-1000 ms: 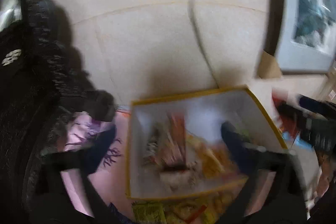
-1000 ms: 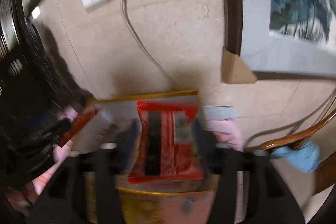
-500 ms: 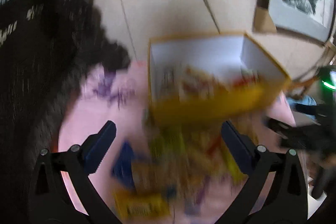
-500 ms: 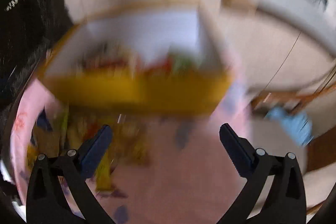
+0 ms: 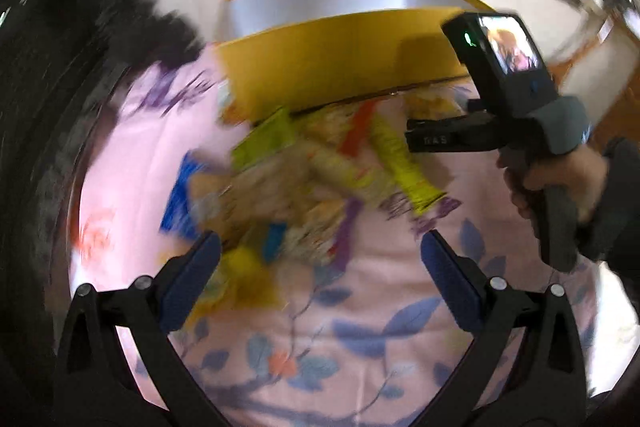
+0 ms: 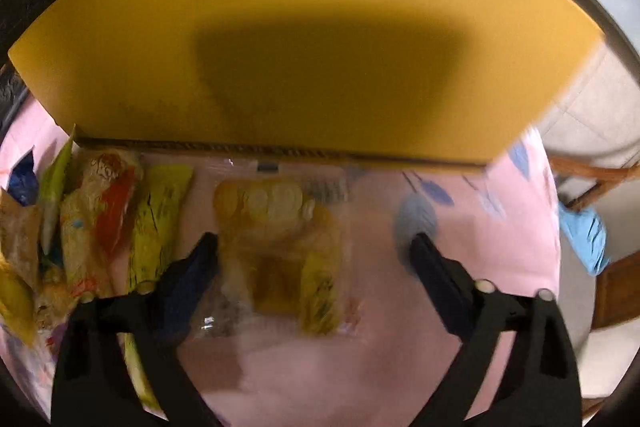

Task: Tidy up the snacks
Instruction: 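Grasp a yellow stick snack with the left gripper while the right grasps a round bun pack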

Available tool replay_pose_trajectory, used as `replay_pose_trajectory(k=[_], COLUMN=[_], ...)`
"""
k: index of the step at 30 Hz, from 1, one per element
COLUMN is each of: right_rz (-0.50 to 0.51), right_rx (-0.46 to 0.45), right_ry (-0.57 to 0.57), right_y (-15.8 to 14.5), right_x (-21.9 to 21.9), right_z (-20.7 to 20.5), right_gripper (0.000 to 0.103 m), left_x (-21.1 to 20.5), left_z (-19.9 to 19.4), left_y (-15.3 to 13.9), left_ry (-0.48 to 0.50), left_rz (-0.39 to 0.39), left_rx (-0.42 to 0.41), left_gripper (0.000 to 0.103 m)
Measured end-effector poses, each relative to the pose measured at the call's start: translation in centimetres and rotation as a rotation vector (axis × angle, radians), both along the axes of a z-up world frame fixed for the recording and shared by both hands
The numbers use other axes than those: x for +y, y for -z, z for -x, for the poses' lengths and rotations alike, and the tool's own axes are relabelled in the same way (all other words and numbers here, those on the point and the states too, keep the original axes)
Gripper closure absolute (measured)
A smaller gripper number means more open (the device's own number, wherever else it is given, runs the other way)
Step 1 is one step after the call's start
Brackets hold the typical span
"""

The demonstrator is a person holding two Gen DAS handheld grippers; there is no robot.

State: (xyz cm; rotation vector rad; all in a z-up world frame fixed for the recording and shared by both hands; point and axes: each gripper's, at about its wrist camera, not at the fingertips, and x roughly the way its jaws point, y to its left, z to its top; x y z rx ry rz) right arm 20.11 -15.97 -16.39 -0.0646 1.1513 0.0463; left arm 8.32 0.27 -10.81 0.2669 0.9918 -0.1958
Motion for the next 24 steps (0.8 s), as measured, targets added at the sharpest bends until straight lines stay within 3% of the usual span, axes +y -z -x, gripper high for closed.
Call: replay_pose_trajectory(k=[1, 2, 5, 8, 12, 13, 15, 17, 18, 19, 24], right_rz=[-0.001, -0.005, -0.026, -0.004, -0.01, 0.0, 0.022, 0.013, -0.001, -0.013, -0.092], right_rx=[0.011, 0.029, 0.061, 0.06, 0.068, 0.065, 0.055, 0.06, 0.064, 0.067, 0.076], right_ry=[0.022, 0.047, 0.057, 0.106, 0.17, 0.167, 0.155, 0.165, 0.175, 0.182, 0.243], right_y=[-0.3, -0.5, -0.9, -1.1, -1.5, -1.6, -1.6, -1.7, -1.8, -2.1, -2.2], right_x=[-0.6, -1.6, -3.8, -6.2, -8.8, -8.9, -8.7, -8.8, -8.8, -9.4, -9.6], right_z=[0.4, 0.9, 2.6, 4.3, 6.5, 6.9, 7.8, 8.7, 9.0, 9.1, 9.7], right_gripper=[0.042, 0.046, 0.047, 0.047, 0.047, 0.047, 0.047, 0.047, 0.047, 0.047, 0.047], left_x=[-1.7, -3.0, -6.9, -9.1, -9.8, -9.5, -8.7, -8.8, -9.1, -9.6, -10.4], left_z=[-0.6, -1.0, -2.8, -4.3, -7.2, -7.9, -8.7, -8.7, -8.6, -8.2, -7.3], left_y=[0.5, 0.9, 2.3, 3.6, 6.5, 7.3, 8.3, 8.2, 8.1, 7.8, 8.0], left_ry=[0.047, 0.086, 0.157, 0.204, 0.132, 0.083, 0.003, -0.011, 0.01, 0.045, 0.102], left_rz=[-0.041, -0.075, -0.192, -0.162, -0.073, -0.005, 0.075, 0.094, 0.094, 0.088, 0.059], left_rx=[-0.024, -0.054, -0.113, -0.093, 0.07, 0.136, 0.189, 0.18, 0.179, 0.177, 0.181], left_gripper=[0.002, 0.002, 0.002, 0.002, 0.002, 0.004, 0.022, 0.038, 0.064, 0.077, 0.082])
